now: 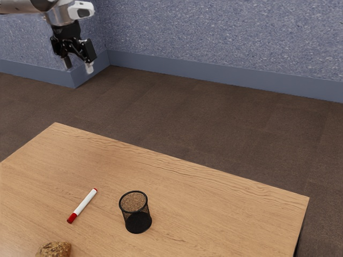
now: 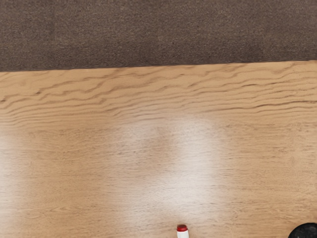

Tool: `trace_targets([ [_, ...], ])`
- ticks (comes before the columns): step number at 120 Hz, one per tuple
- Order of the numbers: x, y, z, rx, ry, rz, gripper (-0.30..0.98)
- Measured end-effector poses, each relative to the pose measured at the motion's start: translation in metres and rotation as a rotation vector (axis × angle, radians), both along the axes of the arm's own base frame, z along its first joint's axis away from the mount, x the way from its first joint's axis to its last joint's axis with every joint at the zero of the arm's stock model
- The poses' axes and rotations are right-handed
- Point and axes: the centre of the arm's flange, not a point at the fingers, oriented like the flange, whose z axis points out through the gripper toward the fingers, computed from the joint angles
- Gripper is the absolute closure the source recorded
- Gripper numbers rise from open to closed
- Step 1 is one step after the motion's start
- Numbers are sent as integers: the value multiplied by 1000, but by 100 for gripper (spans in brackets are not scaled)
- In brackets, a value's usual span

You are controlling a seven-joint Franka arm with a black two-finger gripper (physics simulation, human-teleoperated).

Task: Put the marker into the pen holder.

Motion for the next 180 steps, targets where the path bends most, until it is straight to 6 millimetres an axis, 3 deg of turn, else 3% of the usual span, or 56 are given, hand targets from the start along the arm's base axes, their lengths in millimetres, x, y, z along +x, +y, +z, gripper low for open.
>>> trace_targets([
  [9, 2, -37, 7, -9, -5, -64, 0],
  [17, 2, -51, 8, -7, -2, -87, 0],
  [21, -4, -54, 17, -3, -14, -94, 0],
  [25, -10, -56, 10, -1, 9, -96, 0],
  [31, -6, -37, -25, 9, 87, -54, 0],
  [37, 5, -23, -95, 16, 192, -23, 0],
  [42, 0, -18, -158, 11, 268, -9, 0],
  [51, -12, -16, -228, 10, 318, 0, 3],
  [60, -18, -18, -263, 19, 311, 1, 22],
  [74, -26, -17, -302, 30, 286, 8, 48],
  [88, -33, -16, -333, 38, 261, 14, 61],
  [98, -44, -16, -357, 38, 262, 22, 63],
  [117, -65, -9, -389, 21, 263, 62, 47],
  [136, -99, -12, -383, -4, 232, 81, 39],
  [180, -108, -12, -397, 5, 206, 87, 40],
])
